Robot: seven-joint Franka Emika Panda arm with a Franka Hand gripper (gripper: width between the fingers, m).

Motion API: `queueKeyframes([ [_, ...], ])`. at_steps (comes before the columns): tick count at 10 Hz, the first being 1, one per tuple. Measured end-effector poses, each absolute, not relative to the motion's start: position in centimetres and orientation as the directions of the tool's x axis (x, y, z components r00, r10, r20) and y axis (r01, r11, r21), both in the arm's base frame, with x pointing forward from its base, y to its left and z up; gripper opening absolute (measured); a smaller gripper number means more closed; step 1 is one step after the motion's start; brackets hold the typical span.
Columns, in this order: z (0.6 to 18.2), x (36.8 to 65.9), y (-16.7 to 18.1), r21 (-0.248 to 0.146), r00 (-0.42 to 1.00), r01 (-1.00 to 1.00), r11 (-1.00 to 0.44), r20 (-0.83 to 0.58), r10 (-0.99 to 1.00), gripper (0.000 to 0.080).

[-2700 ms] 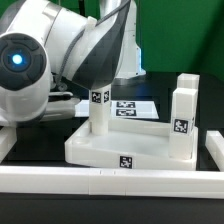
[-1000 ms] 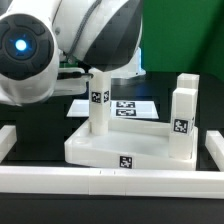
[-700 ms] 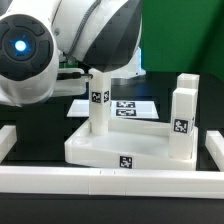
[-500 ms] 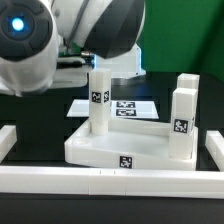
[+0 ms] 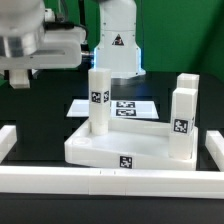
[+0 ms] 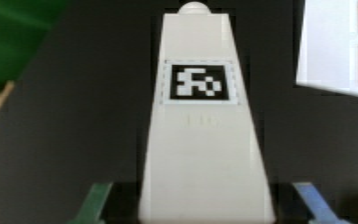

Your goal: Assemble desk

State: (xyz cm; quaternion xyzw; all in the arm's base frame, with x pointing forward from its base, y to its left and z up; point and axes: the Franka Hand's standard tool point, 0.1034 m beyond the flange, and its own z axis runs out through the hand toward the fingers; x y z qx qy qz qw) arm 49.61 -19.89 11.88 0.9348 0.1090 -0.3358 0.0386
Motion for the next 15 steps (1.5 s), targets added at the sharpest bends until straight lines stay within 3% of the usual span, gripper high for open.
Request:
queueKeyframes([
  [4,12.1,51.8,-17.2,-0.038,0.871,0.055,-0.998,-0.487,0.067,0.0294],
  [6,12.2,53.6,-17.4,-0.02,0.949,0.08,-0.997,-0.304,0.083,0.0294],
  [10,12.3,53.7,-18.3,0.023,0.991,0.08,-0.997,-0.109,0.077,0.0294],
  [13,15.0,56.2,-16.2,0.014,0.996,0.034,-0.999,0.083,0.035,0.0294],
  [15,15.9,57.1,-15.4,0.069,0.977,0.04,-0.997,0.205,0.054,0.0294],
])
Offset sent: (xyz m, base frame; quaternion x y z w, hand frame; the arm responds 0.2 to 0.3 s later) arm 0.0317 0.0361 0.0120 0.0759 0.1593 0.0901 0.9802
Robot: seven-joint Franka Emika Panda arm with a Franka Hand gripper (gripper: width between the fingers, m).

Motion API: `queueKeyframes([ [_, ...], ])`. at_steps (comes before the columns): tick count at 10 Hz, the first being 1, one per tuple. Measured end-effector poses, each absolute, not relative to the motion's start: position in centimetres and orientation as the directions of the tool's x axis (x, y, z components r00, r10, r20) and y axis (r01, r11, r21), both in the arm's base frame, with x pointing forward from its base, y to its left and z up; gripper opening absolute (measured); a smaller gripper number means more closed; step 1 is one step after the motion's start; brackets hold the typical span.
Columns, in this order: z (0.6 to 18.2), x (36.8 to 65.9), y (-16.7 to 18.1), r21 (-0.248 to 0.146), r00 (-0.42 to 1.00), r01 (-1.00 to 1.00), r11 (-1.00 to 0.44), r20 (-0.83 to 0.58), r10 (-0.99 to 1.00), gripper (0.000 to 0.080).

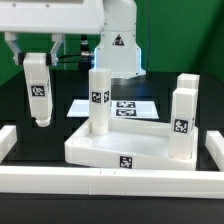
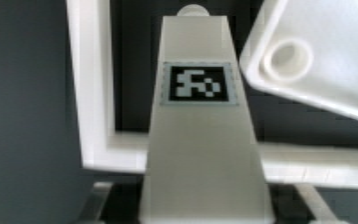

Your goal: Assemble desk

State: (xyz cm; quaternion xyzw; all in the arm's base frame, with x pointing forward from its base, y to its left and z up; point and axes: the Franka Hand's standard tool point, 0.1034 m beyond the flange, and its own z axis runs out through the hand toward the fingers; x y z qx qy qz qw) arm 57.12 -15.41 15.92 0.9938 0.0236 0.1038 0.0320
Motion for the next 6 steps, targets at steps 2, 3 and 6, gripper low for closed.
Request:
queueKeyframes([
  [2,15.7,56.8,-16.7,0.122,0.957,0.046,-0.992,0.281,0.079,0.0294],
  [3,15.5,56.7,-16.6,0.121,0.957,0.047,-0.992,0.278,0.079,0.0294],
  [6,15.9,57.6,-13.8,0.078,0.959,0.035,-0.996,0.277,0.056,0.0294],
])
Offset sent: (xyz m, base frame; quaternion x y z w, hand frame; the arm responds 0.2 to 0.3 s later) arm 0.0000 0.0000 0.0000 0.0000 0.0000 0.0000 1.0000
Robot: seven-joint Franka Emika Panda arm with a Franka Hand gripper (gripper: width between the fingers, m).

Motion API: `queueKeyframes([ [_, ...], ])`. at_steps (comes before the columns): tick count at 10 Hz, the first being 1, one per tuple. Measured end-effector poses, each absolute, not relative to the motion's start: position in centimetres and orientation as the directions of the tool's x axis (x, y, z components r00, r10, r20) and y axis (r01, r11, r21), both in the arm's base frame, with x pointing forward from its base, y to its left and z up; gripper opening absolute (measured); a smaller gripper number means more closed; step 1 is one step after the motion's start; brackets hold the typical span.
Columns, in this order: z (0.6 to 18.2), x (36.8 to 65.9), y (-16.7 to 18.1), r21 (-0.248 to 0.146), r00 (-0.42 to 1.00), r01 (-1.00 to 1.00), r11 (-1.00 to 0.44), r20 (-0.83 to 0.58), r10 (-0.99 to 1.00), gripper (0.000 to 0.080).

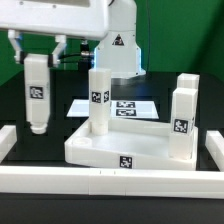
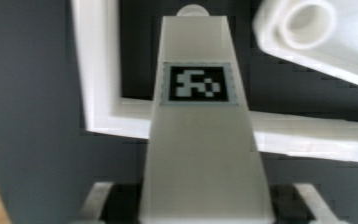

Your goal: Assemble desk

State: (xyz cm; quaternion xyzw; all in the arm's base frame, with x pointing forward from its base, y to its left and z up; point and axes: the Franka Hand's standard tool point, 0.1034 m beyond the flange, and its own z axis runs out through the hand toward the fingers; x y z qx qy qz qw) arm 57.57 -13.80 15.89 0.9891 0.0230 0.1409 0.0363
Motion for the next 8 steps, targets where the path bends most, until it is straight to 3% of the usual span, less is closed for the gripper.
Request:
queueKeyframes([
  [2,16.6,58.5,-11.8,0.059,0.955,0.013,-0.998,0.295,0.03,0.0294],
  [6,16.3,58.4,-11.8,0.058,0.957,0.01,-0.998,0.29,0.026,0.0294],
  [8,15.9,58.7,-10.0,0.044,0.958,0.004,-0.999,0.287,0.016,0.0294],
])
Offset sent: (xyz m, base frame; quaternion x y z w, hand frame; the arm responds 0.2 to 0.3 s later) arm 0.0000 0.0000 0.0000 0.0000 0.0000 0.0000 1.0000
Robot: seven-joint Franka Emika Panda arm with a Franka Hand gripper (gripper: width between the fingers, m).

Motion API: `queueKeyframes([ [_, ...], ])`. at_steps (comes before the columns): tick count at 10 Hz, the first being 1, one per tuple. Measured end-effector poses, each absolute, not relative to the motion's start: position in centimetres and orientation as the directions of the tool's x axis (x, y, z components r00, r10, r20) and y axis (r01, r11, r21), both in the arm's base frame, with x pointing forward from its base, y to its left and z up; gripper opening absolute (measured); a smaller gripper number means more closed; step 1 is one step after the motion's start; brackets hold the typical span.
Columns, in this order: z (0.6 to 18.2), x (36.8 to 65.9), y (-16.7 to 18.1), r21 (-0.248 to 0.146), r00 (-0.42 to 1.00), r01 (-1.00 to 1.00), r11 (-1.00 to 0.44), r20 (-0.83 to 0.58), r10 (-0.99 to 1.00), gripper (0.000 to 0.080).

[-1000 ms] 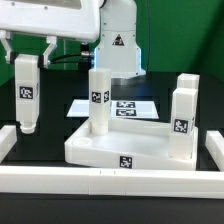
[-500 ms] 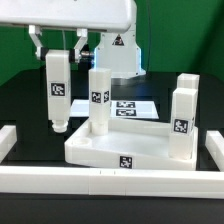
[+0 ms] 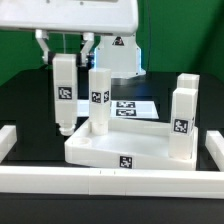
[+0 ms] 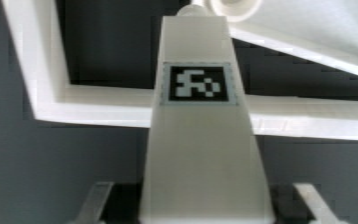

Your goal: Assemble desk

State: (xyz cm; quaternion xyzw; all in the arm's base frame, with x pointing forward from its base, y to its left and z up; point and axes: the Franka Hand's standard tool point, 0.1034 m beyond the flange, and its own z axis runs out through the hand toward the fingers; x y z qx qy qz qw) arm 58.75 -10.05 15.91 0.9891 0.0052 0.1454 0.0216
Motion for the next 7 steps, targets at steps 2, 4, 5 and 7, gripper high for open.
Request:
queueKeyframes([
  [2,15.16,58.74,-9.74,0.05,0.959,0.01,-0.999,0.283,0.023,0.0294],
  [4,15.16,59.2,-10.37,0.056,0.96,0.022,-0.998,0.279,0.037,0.0294],
  [5,15.02,59.06,-10.21,0.055,0.961,0.025,-0.998,0.276,0.039,0.0294],
  [7,14.89,58.93,-10.22,0.055,0.961,0.023,-0.998,0.274,0.037,0.0294],
])
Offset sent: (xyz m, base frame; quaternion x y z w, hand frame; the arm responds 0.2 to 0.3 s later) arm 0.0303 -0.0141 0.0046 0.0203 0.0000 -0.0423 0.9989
